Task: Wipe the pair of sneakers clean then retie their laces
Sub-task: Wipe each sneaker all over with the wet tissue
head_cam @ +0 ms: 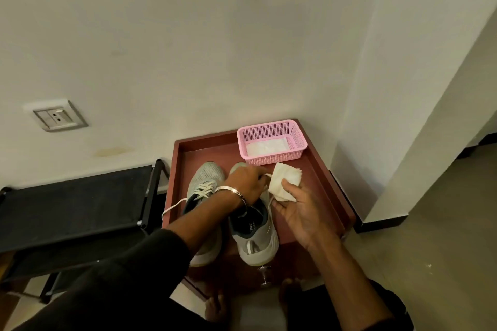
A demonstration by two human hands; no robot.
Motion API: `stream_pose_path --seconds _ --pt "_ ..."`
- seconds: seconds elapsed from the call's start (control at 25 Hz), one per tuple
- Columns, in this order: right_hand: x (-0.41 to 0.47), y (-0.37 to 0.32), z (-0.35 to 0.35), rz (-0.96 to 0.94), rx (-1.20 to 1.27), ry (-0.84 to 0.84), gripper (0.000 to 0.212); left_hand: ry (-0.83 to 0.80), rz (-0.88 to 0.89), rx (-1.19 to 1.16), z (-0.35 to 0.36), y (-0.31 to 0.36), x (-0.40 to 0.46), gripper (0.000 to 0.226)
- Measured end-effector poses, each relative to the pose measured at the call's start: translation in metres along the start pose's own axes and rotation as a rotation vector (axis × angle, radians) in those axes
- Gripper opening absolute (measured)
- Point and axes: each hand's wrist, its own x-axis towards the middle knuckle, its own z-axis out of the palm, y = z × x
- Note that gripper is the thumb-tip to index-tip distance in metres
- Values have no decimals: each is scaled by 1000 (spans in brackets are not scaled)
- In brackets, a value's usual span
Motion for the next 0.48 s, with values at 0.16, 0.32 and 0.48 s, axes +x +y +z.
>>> stream_pose_path --seconds 0.16,0.32,0.48 --pt "-1 -2 2 -15 -40 30 26 -130 23 16 13 2 1 37" --pt "5 0 -2 87 99 128 30 -64 -22 -75 8 -4 2 21" --pt "18 7 -5 152 311 202 39 -43 -38 -71 5 -11 -6 14"
